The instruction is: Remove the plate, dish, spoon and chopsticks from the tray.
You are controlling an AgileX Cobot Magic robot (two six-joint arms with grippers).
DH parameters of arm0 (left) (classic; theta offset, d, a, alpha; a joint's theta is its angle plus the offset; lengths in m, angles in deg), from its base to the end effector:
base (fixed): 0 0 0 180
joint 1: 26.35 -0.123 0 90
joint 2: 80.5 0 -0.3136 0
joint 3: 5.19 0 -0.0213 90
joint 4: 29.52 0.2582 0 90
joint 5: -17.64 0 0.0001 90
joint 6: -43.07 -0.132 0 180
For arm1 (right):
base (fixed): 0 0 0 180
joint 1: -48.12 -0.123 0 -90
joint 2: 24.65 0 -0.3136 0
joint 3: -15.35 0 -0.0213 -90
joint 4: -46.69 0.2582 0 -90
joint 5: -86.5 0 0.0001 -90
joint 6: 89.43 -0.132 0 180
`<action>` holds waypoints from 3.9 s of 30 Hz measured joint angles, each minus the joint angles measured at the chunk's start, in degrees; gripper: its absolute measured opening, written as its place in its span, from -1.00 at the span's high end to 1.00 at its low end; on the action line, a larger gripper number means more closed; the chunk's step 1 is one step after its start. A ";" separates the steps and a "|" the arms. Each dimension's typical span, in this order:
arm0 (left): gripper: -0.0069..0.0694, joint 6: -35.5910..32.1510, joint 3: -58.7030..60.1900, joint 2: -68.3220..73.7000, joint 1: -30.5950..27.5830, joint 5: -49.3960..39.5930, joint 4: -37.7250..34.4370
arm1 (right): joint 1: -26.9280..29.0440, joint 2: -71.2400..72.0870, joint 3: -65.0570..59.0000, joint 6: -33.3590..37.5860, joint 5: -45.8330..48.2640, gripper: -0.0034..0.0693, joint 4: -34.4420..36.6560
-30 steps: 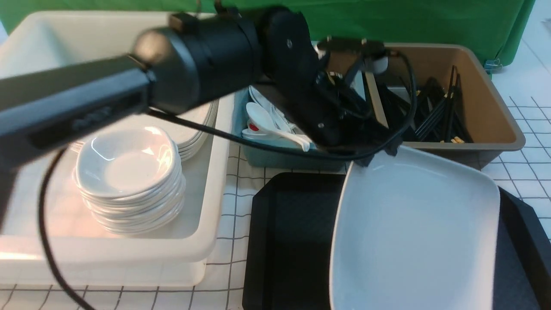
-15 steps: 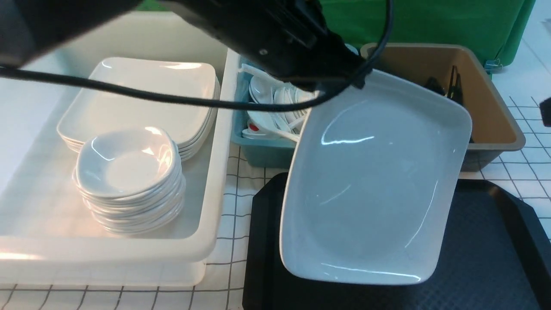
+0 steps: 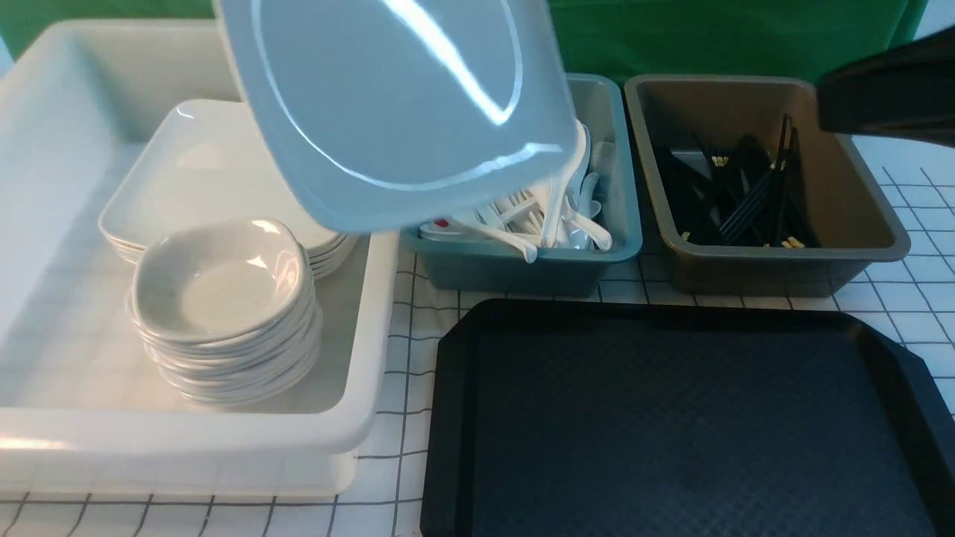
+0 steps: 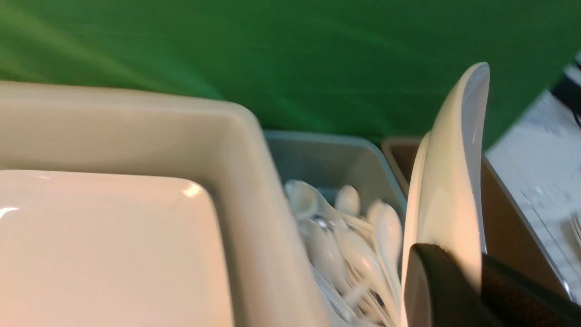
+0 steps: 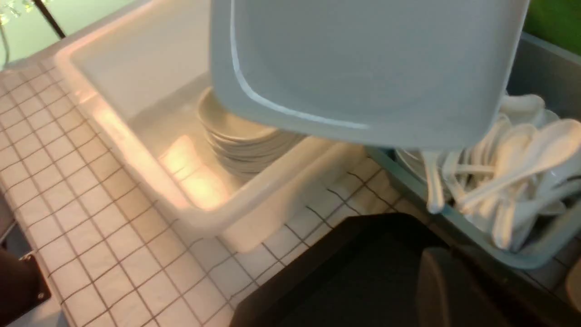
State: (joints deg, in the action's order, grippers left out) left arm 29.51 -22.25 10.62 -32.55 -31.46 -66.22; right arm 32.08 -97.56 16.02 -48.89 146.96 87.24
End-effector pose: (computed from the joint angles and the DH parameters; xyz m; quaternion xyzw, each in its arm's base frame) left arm 0.3579 -0.0211 0.4747 -0.0143 0.8374 -0.2253 0.4978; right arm 0.2059 0.1369 0.4585 -0.3759 0.7735 0.2570 0.4409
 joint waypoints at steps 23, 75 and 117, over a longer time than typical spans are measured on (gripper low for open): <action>0.77 -20.77 26.09 11.03 -14.99 26.04 -43.97 | -21.32 -28.68 30.80 -21.05 0.00 0.91 -19.57; 0.19 -2.45 26.03 4.86 -9.79 18.96 1.56 | -22.19 -29.03 33.80 -26.19 -0.28 0.89 -21.68; 0.83 -3.84 65.72 -62.53 21.81 21.20 6.69 | -22.19 64.83 -55.38 -60.48 -54.05 0.81 -61.03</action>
State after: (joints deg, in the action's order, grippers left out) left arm 25.66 43.47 -51.91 -10.73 -10.26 -59.53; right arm 9.89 -32.73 -39.36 -109.36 92.91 26.20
